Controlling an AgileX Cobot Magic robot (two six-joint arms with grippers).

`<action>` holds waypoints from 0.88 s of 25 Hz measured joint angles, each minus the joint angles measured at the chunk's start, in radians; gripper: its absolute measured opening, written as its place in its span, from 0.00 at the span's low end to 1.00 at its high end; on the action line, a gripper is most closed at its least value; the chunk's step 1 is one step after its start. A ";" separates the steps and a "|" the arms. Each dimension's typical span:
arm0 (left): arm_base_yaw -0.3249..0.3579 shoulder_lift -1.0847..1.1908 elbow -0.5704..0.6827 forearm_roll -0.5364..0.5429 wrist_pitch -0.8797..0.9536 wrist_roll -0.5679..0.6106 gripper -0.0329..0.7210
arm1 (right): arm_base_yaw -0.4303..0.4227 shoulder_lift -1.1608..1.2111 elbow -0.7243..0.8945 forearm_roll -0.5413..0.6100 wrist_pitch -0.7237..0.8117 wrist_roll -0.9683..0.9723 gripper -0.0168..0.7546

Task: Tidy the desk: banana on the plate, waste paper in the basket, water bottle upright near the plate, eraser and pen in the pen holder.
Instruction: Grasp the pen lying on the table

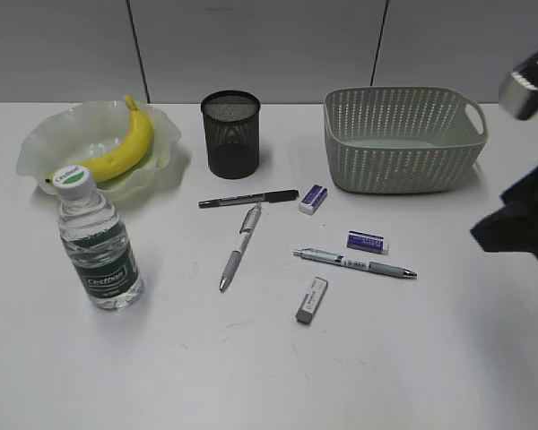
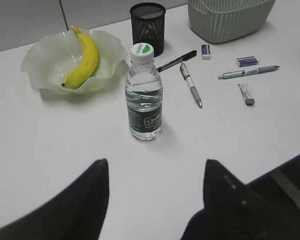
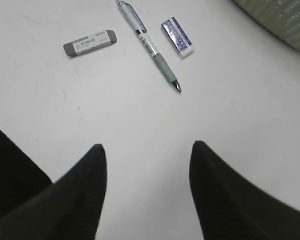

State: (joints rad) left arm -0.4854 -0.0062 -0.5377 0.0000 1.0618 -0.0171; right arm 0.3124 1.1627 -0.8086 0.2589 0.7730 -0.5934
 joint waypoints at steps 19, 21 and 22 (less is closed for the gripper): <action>0.000 0.000 0.000 0.000 -0.001 0.000 0.63 | 0.154 0.851 -0.571 -0.168 0.113 -0.105 0.48; 0.000 0.000 0.000 0.000 -0.001 0.000 0.63 | 0.154 0.874 -0.597 -0.168 0.121 -0.126 0.47; 0.000 0.000 0.000 0.000 -0.001 0.000 0.63 | 0.154 0.885 -0.603 -0.168 0.122 -0.139 0.47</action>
State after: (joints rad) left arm -0.4854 -0.0062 -0.5377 0.0000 1.0610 -0.0171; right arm 0.4668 2.0478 -1.4112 0.0906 0.8947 -0.7323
